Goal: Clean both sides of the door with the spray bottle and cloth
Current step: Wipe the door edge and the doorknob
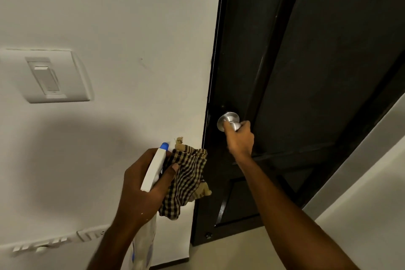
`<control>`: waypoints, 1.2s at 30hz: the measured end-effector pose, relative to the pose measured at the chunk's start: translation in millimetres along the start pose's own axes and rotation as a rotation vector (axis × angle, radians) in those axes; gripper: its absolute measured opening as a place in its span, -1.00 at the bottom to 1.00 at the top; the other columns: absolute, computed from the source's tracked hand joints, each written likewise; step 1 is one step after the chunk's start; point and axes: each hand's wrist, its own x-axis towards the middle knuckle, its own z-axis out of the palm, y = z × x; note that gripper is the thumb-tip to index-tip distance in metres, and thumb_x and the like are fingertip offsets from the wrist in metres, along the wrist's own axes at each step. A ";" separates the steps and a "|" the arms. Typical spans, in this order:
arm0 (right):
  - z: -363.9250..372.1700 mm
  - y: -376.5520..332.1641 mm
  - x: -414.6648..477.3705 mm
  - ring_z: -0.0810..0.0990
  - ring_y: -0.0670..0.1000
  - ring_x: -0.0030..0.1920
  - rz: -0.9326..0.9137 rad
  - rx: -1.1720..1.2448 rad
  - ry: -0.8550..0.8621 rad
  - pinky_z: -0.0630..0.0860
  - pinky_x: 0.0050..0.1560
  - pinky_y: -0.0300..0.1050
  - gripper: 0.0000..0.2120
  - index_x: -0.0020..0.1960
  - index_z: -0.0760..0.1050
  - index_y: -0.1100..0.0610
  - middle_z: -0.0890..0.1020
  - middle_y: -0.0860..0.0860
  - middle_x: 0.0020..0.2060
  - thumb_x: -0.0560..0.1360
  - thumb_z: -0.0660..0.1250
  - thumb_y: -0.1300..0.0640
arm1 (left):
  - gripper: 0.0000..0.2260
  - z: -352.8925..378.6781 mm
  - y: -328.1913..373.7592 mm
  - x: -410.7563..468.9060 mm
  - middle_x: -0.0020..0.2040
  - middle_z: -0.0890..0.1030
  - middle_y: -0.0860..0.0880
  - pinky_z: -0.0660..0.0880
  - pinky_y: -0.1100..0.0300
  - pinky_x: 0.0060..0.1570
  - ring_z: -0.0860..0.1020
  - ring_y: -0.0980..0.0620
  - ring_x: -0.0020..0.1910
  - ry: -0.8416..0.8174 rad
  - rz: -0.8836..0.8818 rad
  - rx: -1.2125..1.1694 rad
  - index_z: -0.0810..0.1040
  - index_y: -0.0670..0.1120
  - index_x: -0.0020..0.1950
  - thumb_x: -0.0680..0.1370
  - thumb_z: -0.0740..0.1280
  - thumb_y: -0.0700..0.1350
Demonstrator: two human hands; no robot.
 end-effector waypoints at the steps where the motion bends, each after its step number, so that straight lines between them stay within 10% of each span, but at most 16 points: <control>1: -9.4 2.4 -6.8 0.61 -0.03 -0.19 -0.024 -0.040 -0.031 0.50 -0.35 -0.14 -0.65 0.12 0.39 0.07 0.63 0.05 -0.04 0.51 0.41 -0.10 | -0.74 -0.2 -1.2 -1.2 -0.11 0.66 0.16 0.56 0.38 -0.19 0.65 0.10 -0.09 0.001 -0.004 0.004 0.57 0.02 0.08 0.41 0.39 0.01; 9: -56.5 34.1 -54.8 0.43 -0.02 0.13 -0.447 -0.457 0.015 0.46 -0.04 -0.14 -0.46 0.31 0.36 0.14 0.38 0.05 0.20 0.47 0.50 -0.04 | -0.84 -4.3 2.2 -9.2 -0.14 0.66 0.12 0.55 0.37 -0.21 0.64 0.11 -0.14 0.005 0.005 -0.015 0.55 0.24 -0.04 0.45 0.46 0.01; 15: -72.7 52.4 -65.3 0.40 -0.16 -0.09 -0.503 -0.311 0.077 0.29 -0.13 -0.40 -0.71 0.15 0.44 0.20 0.36 0.01 0.08 0.51 0.47 0.19 | -0.84 1.4 0.8 -4.1 -0.14 0.65 0.08 0.55 0.37 -0.25 0.64 0.09 -0.18 0.002 0.016 0.035 0.54 0.19 -0.04 0.43 0.39 -0.04; 36: 12.7 6.4 26.4 0.51 0.15 0.17 -0.462 -0.509 -0.130 0.53 0.06 -0.14 -0.49 0.44 0.28 0.13 0.27 0.17 0.35 0.58 0.39 0.06 | -0.69 32.7 14.0 19.8 -0.09 0.64 0.05 0.52 0.46 -0.12 0.62 0.24 -0.08 0.019 -0.001 0.109 0.54 -0.08 0.12 0.43 0.39 0.00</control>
